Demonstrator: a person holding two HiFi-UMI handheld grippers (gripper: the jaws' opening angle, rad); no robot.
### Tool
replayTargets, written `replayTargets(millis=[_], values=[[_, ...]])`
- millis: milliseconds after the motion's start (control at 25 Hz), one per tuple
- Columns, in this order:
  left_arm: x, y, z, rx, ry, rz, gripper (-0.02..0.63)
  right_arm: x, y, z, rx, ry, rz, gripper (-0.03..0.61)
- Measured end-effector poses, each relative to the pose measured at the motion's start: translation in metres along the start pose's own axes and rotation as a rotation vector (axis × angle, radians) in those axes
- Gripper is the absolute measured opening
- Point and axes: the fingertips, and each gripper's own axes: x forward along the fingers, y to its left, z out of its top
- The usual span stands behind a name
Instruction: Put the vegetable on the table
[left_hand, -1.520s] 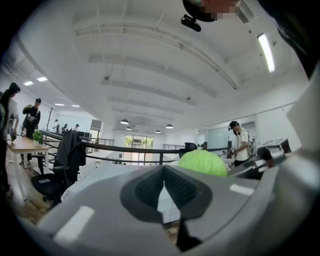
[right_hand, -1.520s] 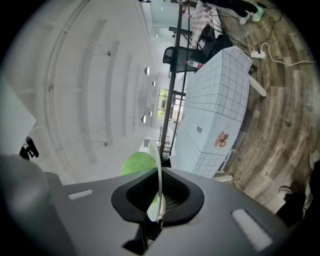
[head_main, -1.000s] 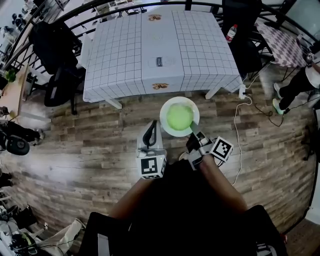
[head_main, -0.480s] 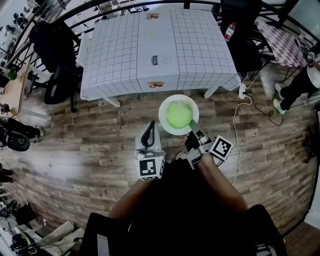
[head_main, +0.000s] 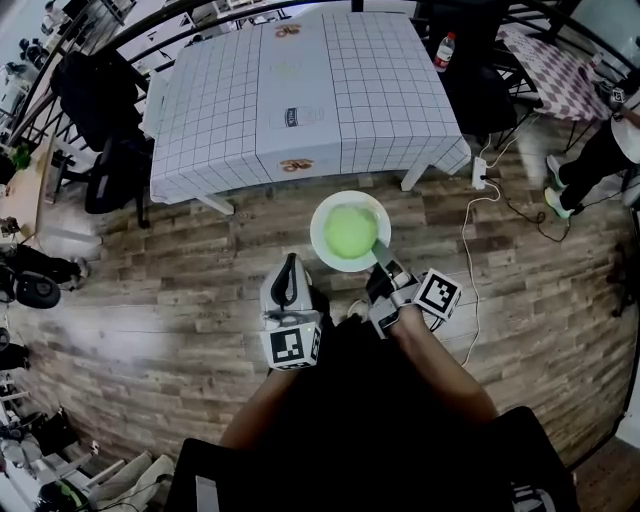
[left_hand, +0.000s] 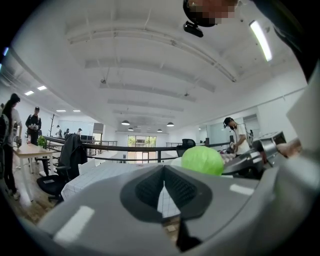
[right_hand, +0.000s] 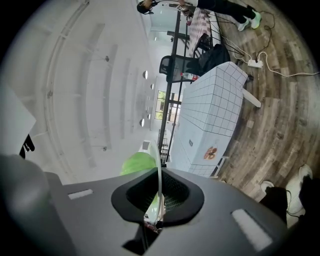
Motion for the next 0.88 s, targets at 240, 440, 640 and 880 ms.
replayTargets(millis=[240, 440, 640, 880], values=[[0.022, -0.002, 0.002, -0.003, -0.01, 0.0, 0.008, 0.003, -0.008, 0.014, 0.013, -0.008, -0.012, 0.006], [0.033, -0.016, -0.002, -0.016, -0.009, -0.036, 0.008, -0.005, -0.012, 0.023, 0.024, -0.033, -0.037, 0.006], [0.067, -0.016, -0.005, -0.026, -0.006, -0.07, 0.008, 0.007, -0.016, 0.048, 0.064, -0.081, -0.049, 0.008], [0.11, -0.013, -0.003, -0.012, -0.014, -0.096, 0.008, 0.031, -0.018, 0.085, 0.085, -0.14, -0.011, 0.008]])
